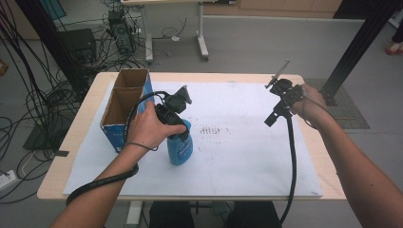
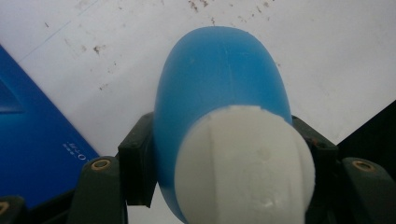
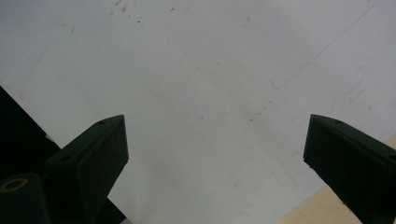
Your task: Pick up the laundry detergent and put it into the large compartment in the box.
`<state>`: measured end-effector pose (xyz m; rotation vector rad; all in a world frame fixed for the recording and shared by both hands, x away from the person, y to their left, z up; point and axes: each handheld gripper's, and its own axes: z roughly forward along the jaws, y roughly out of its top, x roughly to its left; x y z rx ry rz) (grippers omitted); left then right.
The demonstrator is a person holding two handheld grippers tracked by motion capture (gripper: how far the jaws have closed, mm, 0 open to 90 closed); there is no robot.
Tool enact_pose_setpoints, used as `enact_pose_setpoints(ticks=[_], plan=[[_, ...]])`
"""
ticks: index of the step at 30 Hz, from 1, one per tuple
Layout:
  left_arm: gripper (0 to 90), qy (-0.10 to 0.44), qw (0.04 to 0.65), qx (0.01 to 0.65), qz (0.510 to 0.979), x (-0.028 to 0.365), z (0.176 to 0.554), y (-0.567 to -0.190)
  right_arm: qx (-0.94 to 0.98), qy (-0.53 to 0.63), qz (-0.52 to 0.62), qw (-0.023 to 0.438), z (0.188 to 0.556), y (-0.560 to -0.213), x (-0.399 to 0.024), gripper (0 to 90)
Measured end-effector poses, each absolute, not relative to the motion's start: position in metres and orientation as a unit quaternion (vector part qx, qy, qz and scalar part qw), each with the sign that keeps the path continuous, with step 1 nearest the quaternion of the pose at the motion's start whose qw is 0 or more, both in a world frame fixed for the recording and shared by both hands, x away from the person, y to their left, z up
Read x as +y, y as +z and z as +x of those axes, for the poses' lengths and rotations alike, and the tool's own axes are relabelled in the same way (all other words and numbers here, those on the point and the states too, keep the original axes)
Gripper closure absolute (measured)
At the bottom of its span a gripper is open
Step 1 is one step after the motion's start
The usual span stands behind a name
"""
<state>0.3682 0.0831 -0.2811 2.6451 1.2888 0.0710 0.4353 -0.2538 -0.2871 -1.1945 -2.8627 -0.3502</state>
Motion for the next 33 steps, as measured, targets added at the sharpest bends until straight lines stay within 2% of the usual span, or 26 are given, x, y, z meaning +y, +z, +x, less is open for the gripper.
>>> enact_pose_setpoints(ticks=[33], plan=[[37.4,0.028,0.103,0.432,0.895,0.0841,0.3668,-0.2816,-0.917,-0.113,-0.383,0.009,0.4345,-0.287,-0.2531,6.0]])
